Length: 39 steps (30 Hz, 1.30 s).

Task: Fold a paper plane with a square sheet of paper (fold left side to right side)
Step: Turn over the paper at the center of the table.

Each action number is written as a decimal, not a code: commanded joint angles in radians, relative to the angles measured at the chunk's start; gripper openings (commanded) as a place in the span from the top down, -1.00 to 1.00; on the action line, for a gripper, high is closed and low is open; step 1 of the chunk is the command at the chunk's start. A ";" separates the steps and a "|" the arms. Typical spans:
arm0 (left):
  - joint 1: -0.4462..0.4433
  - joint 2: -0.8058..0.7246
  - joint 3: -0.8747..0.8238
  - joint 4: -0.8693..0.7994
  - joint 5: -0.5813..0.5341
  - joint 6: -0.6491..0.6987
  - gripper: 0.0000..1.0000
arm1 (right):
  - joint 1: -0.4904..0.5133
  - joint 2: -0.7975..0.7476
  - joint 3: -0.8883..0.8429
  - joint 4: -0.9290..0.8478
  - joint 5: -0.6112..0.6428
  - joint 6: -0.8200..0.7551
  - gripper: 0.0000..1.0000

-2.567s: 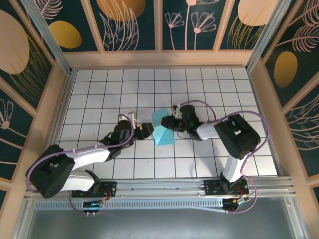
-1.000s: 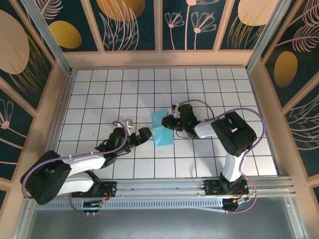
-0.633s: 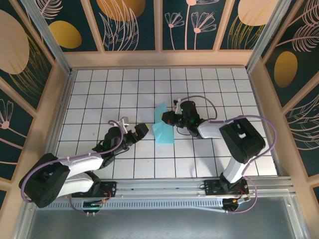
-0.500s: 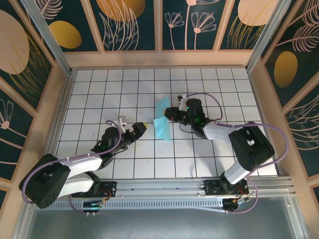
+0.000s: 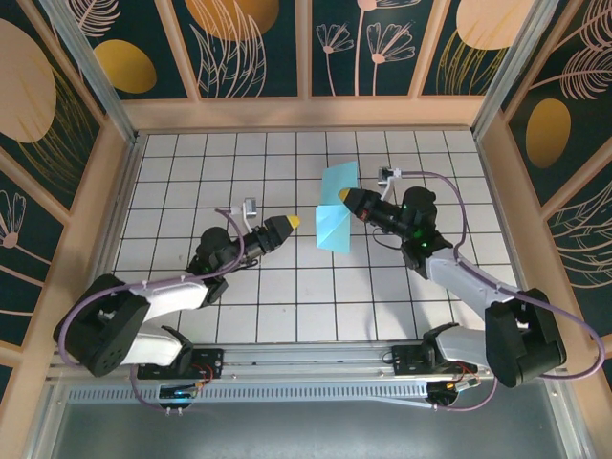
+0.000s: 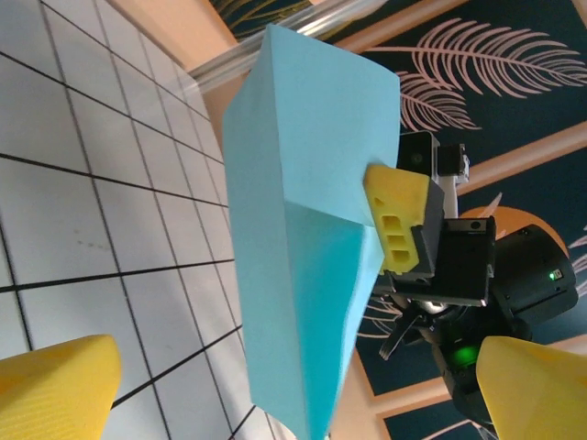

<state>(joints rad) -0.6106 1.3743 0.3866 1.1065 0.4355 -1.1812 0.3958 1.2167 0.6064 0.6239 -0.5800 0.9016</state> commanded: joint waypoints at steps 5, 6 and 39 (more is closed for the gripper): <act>-0.055 0.129 0.083 0.214 0.073 -0.057 -0.98 | -0.005 -0.019 -0.021 0.106 -0.048 0.099 1.00; -0.063 0.134 0.088 0.205 0.073 -0.048 -0.98 | -0.003 -0.019 -0.020 0.104 -0.047 0.097 1.00; -0.102 0.164 0.176 0.068 0.007 -0.001 0.31 | 0.019 0.038 -0.077 0.204 -0.035 0.150 0.90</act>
<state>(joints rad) -0.7097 1.5547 0.5373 1.1858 0.4610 -1.1995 0.4076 1.2457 0.5449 0.7753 -0.6109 1.0389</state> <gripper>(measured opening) 0.379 0.049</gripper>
